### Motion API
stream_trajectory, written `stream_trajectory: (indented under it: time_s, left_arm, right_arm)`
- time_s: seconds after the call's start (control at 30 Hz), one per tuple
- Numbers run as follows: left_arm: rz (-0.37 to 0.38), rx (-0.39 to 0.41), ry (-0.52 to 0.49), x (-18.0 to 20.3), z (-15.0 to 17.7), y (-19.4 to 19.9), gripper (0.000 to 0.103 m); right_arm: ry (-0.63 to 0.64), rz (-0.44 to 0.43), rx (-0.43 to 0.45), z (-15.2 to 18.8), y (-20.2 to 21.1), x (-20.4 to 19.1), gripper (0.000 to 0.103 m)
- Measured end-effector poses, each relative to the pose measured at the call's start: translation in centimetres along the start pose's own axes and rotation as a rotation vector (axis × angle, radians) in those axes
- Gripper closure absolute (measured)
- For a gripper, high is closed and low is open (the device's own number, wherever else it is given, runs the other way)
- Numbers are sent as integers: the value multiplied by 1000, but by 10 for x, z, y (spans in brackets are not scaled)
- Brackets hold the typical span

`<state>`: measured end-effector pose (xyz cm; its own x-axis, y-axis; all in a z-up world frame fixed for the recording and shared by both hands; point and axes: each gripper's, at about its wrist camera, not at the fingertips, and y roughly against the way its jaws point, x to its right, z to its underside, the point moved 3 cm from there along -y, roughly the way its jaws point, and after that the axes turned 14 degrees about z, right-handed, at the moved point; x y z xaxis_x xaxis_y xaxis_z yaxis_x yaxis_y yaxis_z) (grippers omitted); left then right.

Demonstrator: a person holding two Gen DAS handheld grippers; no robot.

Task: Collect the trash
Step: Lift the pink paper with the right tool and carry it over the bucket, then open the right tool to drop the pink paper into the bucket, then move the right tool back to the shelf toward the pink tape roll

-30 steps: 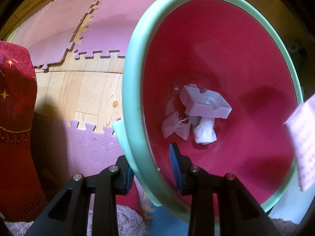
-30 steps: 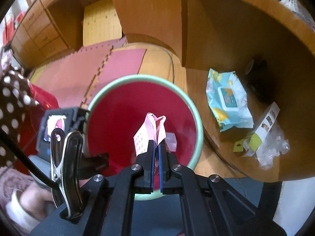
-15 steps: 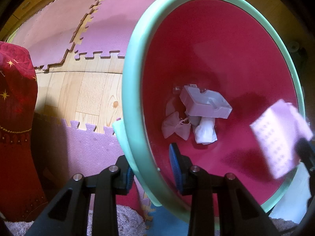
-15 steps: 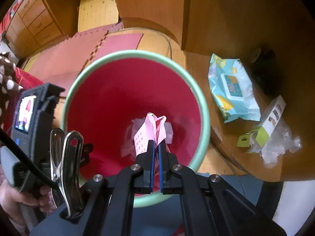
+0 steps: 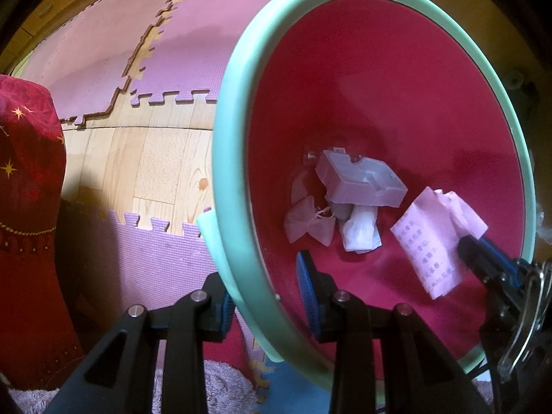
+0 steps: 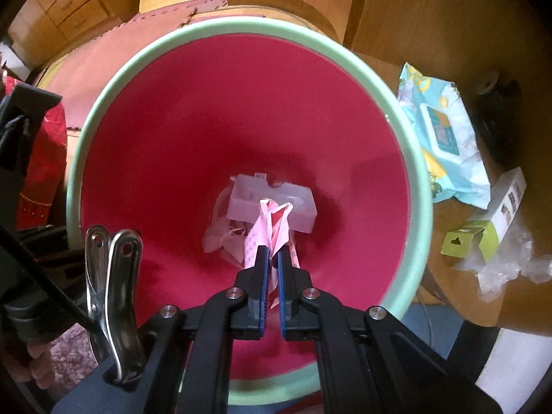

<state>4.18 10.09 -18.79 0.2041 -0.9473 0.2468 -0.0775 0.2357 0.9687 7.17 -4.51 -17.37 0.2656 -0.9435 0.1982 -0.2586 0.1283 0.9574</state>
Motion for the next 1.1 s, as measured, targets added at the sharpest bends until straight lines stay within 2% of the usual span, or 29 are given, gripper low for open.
stream_trajectory:
  time_s: [0.3, 0.5, 0.67, 1.0, 1.1]
  left_arm:
    - [0, 1, -2, -1, 0, 0, 69]
    - [0, 1, -2, -2, 0, 0, 69]
    - [1, 1, -1, -1, 1, 0, 69]
    - [3, 0, 0, -2, 0, 0, 69]
    - [2, -1, 2, -2, 1, -1, 69]
  right_arm:
    - [27, 1, -1, 1, -3, -6, 97]
    - [45, -12, 15, 1, 1, -13, 85]
    - [69, -14, 33, 2, 5, -19, 69]
    - [39, -30, 41, 0, 10, -13, 64]
    - [41, -34, 41, 1, 12, -14, 56]
